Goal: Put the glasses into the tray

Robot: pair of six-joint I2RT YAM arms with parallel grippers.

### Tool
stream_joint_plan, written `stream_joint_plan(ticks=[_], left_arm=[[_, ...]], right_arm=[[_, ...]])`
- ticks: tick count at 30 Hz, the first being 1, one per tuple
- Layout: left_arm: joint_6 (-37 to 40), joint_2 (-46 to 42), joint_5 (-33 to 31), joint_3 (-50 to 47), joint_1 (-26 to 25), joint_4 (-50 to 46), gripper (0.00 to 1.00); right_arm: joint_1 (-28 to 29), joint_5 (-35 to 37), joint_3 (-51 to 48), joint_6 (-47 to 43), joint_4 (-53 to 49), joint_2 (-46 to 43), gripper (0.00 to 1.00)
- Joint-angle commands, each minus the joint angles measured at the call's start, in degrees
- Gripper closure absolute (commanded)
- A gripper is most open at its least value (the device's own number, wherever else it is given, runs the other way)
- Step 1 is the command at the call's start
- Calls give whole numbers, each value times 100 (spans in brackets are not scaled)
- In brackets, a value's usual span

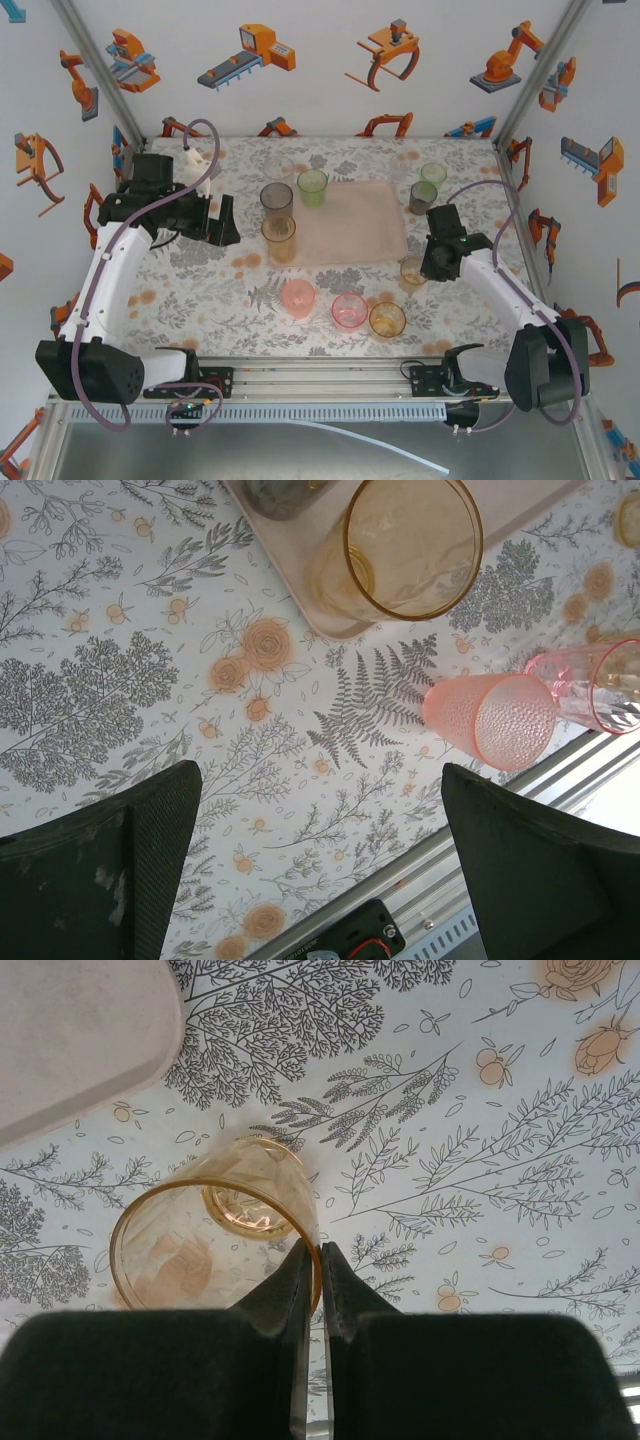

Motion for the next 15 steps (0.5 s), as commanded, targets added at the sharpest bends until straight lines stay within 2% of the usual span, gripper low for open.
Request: stream_joint_plan(ticks=[1,15], left_arm=[[-85,-22,153,161,17,-53,3],[-108,34,172,255,20,-57,3]], right_arm=[[-38,50,-32,-12,10,-108,91],[-38,-3,184,-204,-210,-330,95]])
